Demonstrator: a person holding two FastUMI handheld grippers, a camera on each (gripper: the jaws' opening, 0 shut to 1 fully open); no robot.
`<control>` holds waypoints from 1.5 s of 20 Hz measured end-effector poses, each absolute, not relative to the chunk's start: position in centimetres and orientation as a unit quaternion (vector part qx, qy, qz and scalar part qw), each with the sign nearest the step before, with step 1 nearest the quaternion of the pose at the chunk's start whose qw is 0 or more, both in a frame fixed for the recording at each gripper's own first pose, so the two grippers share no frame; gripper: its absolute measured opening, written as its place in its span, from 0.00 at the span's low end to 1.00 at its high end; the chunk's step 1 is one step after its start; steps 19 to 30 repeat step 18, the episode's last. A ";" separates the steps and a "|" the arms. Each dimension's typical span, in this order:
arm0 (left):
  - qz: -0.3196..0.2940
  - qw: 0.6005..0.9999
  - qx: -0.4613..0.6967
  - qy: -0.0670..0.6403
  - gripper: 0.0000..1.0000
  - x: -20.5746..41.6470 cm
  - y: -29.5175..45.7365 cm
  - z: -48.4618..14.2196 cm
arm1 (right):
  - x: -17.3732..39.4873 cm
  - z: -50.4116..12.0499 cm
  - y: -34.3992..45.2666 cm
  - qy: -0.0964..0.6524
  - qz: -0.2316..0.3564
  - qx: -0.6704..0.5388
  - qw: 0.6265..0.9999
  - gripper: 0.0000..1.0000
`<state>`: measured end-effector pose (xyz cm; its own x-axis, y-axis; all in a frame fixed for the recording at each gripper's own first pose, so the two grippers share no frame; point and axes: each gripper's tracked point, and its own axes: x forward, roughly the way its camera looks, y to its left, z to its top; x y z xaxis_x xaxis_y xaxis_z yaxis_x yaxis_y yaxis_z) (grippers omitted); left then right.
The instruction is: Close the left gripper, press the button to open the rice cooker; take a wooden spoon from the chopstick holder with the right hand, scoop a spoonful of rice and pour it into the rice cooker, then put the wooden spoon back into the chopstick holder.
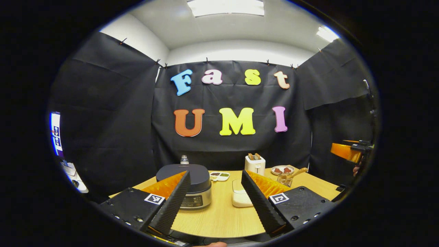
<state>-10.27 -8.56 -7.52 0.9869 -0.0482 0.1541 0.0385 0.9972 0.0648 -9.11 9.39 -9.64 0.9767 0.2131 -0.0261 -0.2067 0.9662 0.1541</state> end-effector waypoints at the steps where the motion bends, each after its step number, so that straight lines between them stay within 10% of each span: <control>1: -0.025 0.996 0.031 -0.078 0.95 -10.5 -8.8 -7.6 | -9.0 -9.8 9.5 0.024 0.107 0.075 0.991 1.00; 30: -0.026 0.997 0.002 -0.068 0.94 -10.6 -7.9 -8.8 | -8.9 -10.4 9.9 0.027 0.103 0.076 0.991 1.00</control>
